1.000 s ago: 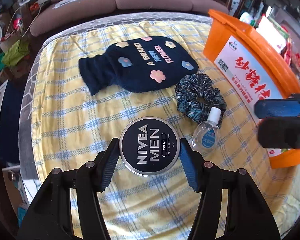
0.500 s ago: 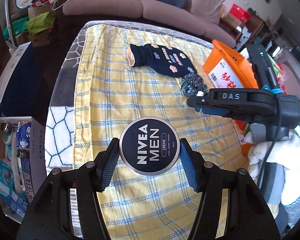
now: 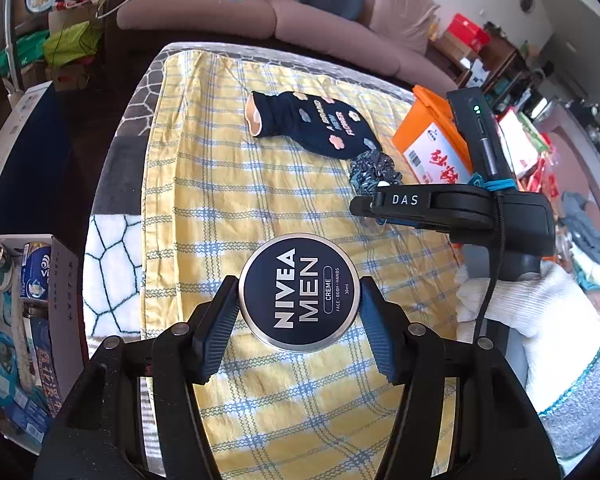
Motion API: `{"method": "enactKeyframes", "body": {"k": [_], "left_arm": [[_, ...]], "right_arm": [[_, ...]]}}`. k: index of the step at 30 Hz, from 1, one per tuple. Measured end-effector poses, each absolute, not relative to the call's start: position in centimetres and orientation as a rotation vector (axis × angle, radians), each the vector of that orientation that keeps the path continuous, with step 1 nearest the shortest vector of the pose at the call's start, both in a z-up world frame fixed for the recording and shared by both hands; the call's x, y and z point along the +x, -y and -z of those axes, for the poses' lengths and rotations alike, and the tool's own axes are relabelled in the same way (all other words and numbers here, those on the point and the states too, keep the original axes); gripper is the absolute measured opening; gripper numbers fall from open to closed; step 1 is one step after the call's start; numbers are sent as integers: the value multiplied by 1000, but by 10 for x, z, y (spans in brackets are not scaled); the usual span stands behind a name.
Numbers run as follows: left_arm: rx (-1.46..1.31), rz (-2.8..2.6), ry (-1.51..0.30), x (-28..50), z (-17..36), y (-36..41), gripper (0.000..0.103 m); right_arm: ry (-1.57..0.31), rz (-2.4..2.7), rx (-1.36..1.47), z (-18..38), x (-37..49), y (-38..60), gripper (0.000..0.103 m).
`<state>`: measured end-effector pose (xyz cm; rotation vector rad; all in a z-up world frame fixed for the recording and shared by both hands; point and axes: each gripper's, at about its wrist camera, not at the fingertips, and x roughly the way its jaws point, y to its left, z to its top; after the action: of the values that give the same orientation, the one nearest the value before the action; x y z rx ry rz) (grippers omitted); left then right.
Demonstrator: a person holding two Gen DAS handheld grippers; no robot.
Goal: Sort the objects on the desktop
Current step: 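Grasp the NIVEA MEN tin with the left gripper while the right gripper grasps the sanitizer bottle, then carry the tin and bottle into the basket and open both grippers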
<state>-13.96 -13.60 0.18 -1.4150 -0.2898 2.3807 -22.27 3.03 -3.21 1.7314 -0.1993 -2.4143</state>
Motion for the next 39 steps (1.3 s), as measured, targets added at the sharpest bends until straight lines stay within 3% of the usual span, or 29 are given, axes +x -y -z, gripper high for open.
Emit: {"method": "enactKeyframes", "body": {"k": [14, 28, 39], "left_arm": [[-1397, -2388, 224, -130, -30, 95, 57], [-1336, -2314, 57, -123, -86, -42, 57], [-1350, -2196, -97, -130, -66, -163, 57]], "right_arm": [[148, 2350, 1594, -28, -207, -49, 36], [117, 2363, 1482, -101, -186, -158, 36], [61, 2360, 1583, -80, -186, -271, 36]]}}
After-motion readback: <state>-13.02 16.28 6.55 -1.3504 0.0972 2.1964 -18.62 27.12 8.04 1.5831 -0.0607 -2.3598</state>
